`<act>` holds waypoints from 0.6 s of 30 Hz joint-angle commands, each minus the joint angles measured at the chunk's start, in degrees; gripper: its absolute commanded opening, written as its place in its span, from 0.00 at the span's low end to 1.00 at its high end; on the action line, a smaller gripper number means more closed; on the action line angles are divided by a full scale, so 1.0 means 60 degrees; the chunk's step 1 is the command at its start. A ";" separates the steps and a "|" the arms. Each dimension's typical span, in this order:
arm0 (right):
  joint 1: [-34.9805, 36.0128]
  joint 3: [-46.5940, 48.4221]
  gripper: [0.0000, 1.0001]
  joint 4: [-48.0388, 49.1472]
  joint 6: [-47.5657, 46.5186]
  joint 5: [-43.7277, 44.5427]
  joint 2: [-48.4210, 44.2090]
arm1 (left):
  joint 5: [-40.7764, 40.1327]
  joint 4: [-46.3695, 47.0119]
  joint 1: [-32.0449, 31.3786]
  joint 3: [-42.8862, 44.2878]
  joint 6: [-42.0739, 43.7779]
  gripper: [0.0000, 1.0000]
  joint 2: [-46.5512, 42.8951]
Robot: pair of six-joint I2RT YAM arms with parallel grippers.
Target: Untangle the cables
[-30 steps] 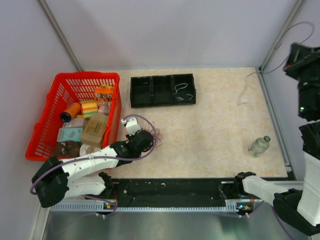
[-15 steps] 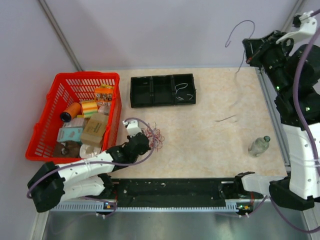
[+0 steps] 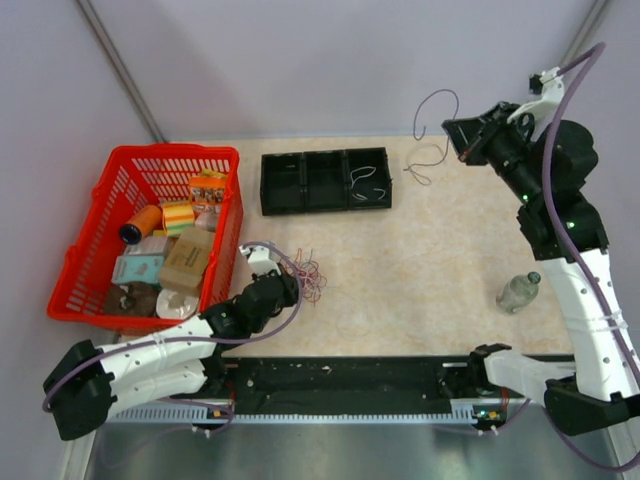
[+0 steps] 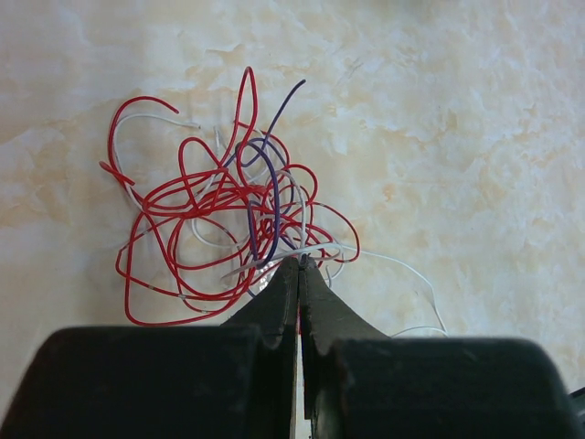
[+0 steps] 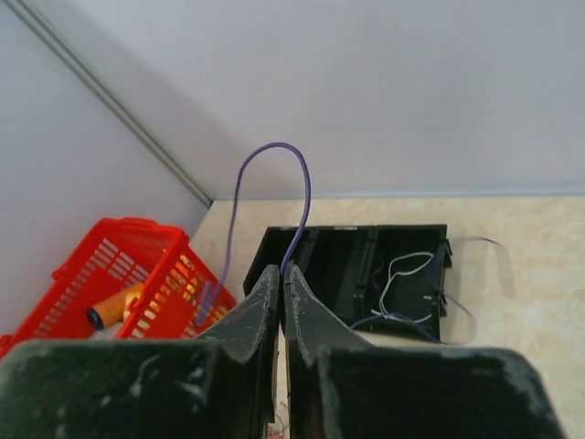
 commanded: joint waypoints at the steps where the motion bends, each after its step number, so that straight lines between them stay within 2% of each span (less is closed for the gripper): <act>1: -0.0069 -0.1062 0.00 0.1108 0.0501 -0.0606 -0.0005 | 0.0039 0.0540 0.0028 0.0044 0.0122 0.00 0.0109; 4: -0.0069 -0.2057 0.00 0.1124 0.0457 -0.0167 -0.0165 | 0.0083 0.0641 0.0028 0.0001 0.0122 0.00 0.0153; 11: -0.0069 -0.4373 0.00 0.0773 0.0515 -0.0414 -0.0722 | 0.0508 0.0832 0.0014 0.0293 0.0546 0.00 0.0607; 18: -0.0054 -0.6028 0.00 -0.1042 0.0573 -0.0575 -0.1411 | 0.0611 0.0935 0.0014 0.0279 0.0649 0.00 0.0622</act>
